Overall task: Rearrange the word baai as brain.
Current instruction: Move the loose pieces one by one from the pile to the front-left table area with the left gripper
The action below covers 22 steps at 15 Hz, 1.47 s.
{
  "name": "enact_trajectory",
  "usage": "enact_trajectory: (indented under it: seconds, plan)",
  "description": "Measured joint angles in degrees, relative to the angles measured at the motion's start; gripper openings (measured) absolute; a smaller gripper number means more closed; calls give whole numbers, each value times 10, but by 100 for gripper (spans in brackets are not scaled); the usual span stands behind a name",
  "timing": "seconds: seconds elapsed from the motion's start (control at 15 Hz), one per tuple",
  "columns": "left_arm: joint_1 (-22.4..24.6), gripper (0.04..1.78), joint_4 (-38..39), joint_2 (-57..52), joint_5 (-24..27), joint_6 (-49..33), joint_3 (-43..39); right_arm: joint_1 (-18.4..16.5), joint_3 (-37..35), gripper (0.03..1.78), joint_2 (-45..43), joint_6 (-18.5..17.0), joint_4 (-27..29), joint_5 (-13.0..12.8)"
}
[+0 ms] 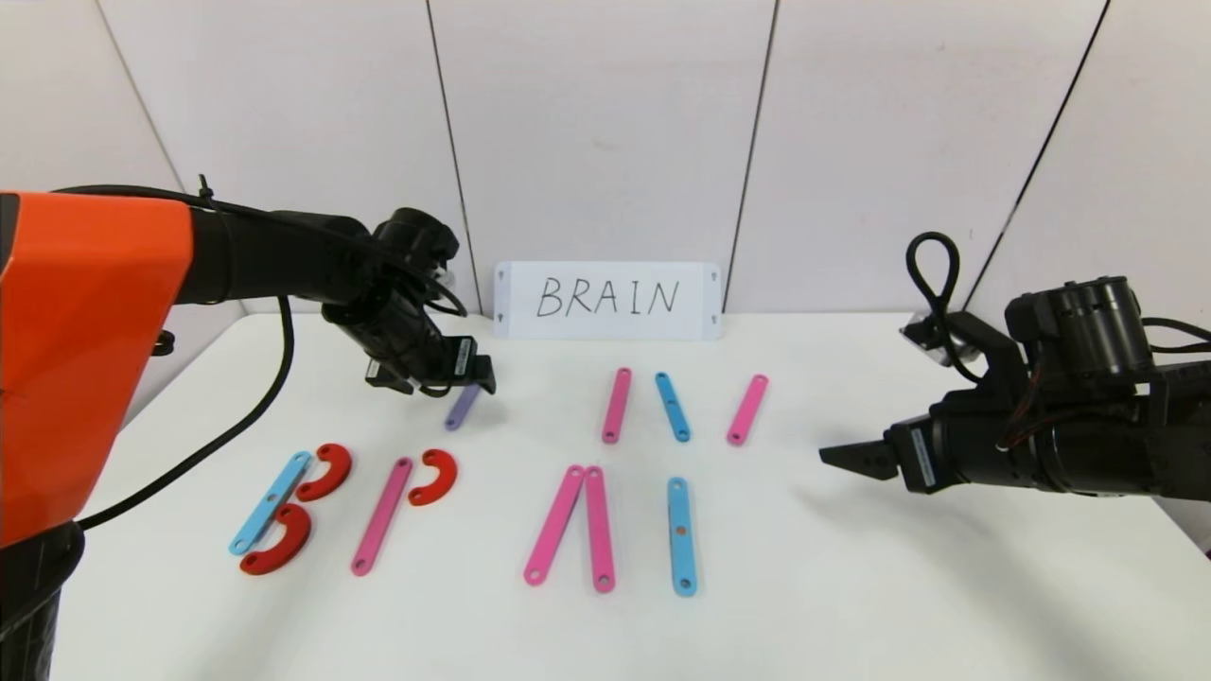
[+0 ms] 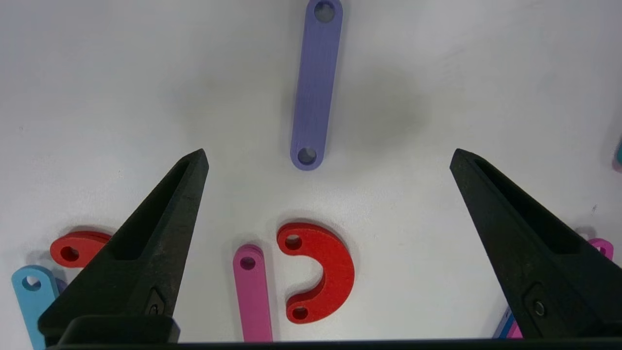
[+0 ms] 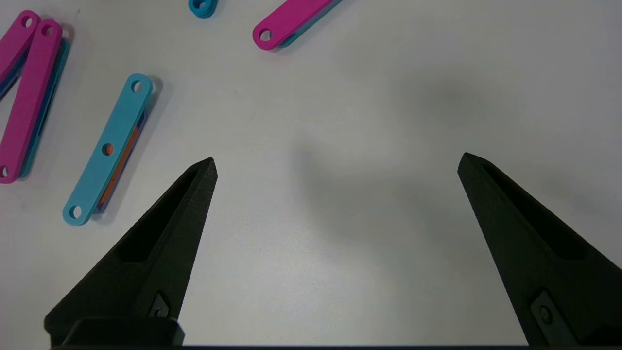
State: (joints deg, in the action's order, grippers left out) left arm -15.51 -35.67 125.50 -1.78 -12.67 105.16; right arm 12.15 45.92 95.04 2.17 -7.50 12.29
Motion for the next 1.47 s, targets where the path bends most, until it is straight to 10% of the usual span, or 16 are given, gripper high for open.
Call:
enact_trajectory:
  seconds: [0.6, 1.2, 1.47]
  plan:
    - [10, 168, -1, 73, -2, 3, 48, 0, 0, 174, 1, 0, 0, 0]
    - [10, 39, 1, 82, -5, 2, 49, 0, 0, 174, 1, 0, 0, 0]
    - [10, 27, -3, 82, -4, 2, 49, 0, 0, 174, 1, 0, 0, 0]
